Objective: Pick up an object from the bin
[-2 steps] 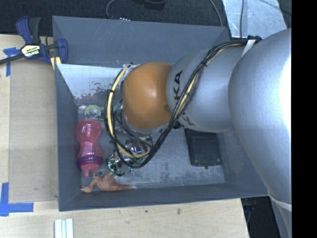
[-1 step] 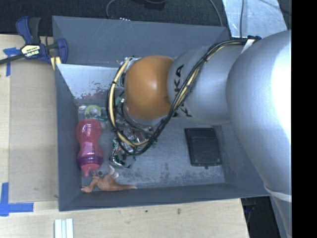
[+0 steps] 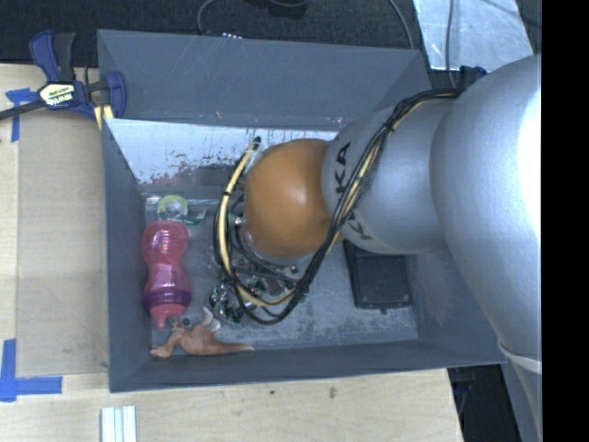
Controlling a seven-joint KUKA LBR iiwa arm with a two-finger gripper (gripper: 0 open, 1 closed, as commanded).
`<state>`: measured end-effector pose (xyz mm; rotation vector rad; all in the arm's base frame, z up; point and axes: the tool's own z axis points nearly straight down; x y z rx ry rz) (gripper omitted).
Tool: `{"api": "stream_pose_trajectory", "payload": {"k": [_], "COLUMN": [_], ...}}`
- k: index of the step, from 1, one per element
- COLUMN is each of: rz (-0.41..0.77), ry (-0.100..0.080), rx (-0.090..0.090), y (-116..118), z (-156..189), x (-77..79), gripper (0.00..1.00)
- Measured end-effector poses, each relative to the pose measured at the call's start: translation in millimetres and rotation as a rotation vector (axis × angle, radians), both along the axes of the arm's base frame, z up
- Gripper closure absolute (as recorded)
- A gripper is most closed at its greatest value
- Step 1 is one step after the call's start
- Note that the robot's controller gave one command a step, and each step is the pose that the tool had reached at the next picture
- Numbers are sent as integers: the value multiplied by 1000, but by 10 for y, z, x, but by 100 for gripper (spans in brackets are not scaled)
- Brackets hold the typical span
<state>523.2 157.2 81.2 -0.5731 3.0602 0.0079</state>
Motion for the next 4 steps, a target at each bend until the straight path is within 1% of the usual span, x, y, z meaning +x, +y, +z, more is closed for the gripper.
{"api": "stream_pose_trajectory", "payload": {"k": [1, 2, 3, 4], "rz": [0, 14, 16, 21], "ry": [0, 14, -2, 16], "rx": [0, -5, -1, -5], "y": [0, -106, -177, -226], "z": [1, 300, 615, 951], "x": [1, -51, 17, -6], "gripper": [100, 100, 100, 100]}}
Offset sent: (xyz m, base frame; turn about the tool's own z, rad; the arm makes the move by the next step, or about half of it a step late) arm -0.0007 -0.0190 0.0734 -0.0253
